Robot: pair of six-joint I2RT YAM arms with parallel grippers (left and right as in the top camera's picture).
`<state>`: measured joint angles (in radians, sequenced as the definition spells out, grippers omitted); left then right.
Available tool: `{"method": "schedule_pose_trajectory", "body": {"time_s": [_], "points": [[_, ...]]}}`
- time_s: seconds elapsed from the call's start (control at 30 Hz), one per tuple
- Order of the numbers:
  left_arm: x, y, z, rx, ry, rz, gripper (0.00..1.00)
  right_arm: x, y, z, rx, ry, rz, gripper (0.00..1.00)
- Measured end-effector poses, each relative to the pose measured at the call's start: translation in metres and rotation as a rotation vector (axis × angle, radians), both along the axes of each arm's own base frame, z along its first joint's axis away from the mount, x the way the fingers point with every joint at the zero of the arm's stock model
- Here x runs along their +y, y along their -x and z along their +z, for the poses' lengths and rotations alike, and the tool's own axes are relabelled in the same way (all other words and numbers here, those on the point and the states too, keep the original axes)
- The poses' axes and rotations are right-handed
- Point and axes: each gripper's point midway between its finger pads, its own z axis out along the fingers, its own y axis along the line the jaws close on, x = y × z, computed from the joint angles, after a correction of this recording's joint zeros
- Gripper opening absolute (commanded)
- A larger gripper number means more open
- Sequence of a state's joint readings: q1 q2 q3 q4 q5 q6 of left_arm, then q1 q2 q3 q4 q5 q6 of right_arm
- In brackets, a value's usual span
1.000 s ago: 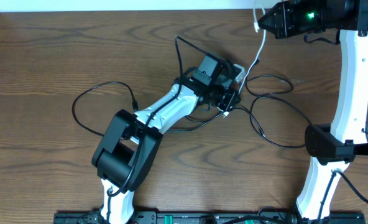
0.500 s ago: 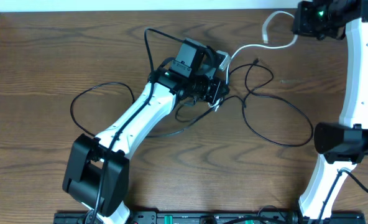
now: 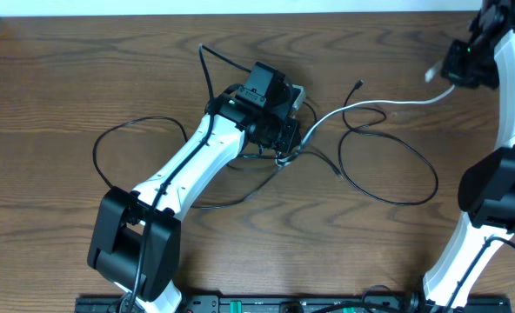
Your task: Untangle cables
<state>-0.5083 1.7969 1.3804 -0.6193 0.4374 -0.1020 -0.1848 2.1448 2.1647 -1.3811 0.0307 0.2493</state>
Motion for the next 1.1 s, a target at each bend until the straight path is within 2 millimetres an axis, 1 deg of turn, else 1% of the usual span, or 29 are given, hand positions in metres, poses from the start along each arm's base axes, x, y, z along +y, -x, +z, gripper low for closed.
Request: {"method": "schedule_pose_trajectory", "body": {"time_s": [0.03, 0.1, 0.13, 0.2, 0.37, 0.5, 0.57, 0.67, 0.7, 0.83, 0.9, 1.0, 1.1], "points": [[0.0, 0.0, 0.0, 0.001, 0.0, 0.002, 0.39, -0.001, 0.001, -0.002, 0.007, 0.0, 0.007, 0.42], [0.0, 0.0, 0.0, 0.004, -0.002, 0.011, 0.4, -0.002, 0.003, -0.004, 0.014, -0.006, 0.019, 0.56], [-0.001, 0.001, 0.0, 0.003, -0.003, 0.011, 0.42, -0.001, 0.002, -0.004, 0.013, -0.01, 0.029, 0.59], [-0.005, 0.002, 0.0, -0.001, -0.004, 0.006, 0.43, 0.004, 0.001, -0.004, 0.007, -0.026, 0.05, 0.61], [-0.016, 0.006, 0.001, -0.016, 0.002, -0.015, 0.45, 0.013, -0.001, -0.004, -0.002, -0.065, 0.086, 0.7], [-0.021, 0.006, 0.002, -0.03, 0.009, -0.024, 0.45, 0.018, -0.001, -0.004, -0.007, -0.088, 0.105, 0.71], [-0.024, 0.007, -0.001, -0.024, 0.005, -0.03, 0.44, 0.019, -0.002, -0.003, -0.009, -0.095, 0.112, 0.71], [-0.031, 0.014, -0.011, -0.003, -0.008, -0.052, 0.43, 0.02, -0.002, -0.003, -0.01, -0.1, 0.118, 0.71], [-0.034, 0.018, -0.015, 0.005, -0.013, -0.063, 0.39, 0.021, -0.002, -0.003, -0.011, -0.102, 0.119, 0.71], [-0.047, 0.036, -0.031, 0.035, -0.038, -0.111, 0.34, 0.021, -0.002, -0.003, -0.011, -0.105, 0.127, 0.71], [-0.052, 0.04, -0.037, 0.031, -0.049, -0.125, 0.32, 0.022, -0.002, -0.003, -0.011, -0.105, 0.129, 0.7], [-0.054, 0.037, -0.046, 0.012, -0.078, -0.12, 0.28, 0.022, -0.002, -0.003, -0.012, -0.108, 0.132, 0.7], [-0.052, 0.032, -0.055, 0.002, -0.102, -0.104, 0.27, 0.023, -0.002, -0.003, -0.012, -0.11, 0.134, 0.69]]}}
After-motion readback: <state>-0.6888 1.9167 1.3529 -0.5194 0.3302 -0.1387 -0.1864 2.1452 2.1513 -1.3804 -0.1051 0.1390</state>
